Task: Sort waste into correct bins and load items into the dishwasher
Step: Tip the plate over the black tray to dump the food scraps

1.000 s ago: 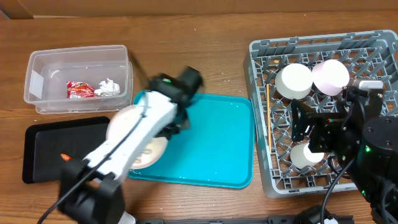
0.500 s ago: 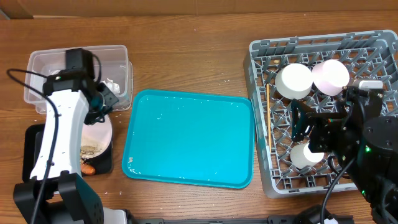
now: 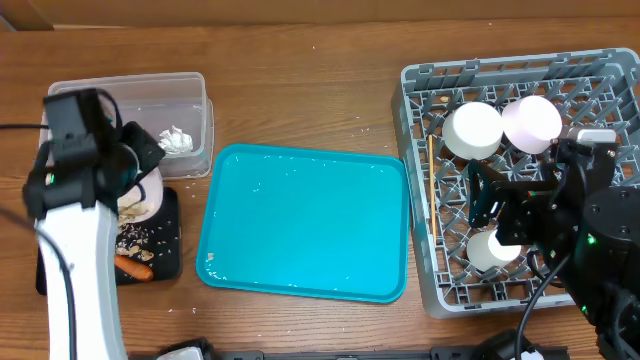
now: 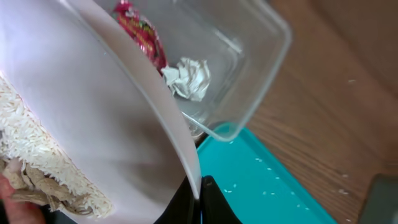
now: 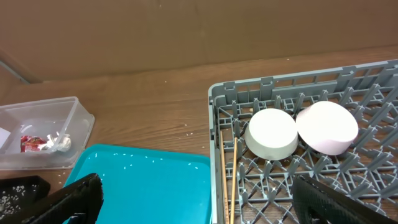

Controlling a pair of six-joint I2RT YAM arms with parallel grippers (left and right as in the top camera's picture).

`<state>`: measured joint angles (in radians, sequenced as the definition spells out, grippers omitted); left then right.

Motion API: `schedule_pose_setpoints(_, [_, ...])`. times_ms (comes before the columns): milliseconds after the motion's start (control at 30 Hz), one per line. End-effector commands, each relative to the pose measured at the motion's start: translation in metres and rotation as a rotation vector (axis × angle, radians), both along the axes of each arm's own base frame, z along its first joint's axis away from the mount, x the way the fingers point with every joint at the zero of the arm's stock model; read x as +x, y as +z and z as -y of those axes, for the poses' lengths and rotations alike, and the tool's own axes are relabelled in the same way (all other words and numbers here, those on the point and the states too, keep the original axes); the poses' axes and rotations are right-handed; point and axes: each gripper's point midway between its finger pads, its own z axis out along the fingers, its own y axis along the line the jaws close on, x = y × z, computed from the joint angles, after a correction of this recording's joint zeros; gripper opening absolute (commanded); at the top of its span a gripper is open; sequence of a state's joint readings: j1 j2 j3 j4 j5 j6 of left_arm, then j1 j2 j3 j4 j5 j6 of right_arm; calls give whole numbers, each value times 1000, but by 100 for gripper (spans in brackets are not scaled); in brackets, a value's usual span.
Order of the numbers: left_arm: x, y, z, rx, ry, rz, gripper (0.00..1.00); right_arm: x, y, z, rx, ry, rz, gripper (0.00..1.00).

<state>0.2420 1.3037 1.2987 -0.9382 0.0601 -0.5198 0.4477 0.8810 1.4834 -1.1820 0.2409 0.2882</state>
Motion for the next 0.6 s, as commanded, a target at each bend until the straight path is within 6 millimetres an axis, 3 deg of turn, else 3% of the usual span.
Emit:
schedule_pose_setpoints(0, [-20,-9,-2,29,9,-15,4,-1,5,0,12,-2,14,100])
schedule_pose_setpoints(133, [-34,-30,-11,14,56,-13,4,-1,5,0,12,-2,14,100])
schedule_pose_setpoints(267, [-34,-41,-18,-24,30,57,4,-1,5,0,12,-2,14,100])
schedule_pose_setpoints(567, [-31,-34,-18,-118,-85,162,4,-1,5,0,12,-2,14,100])
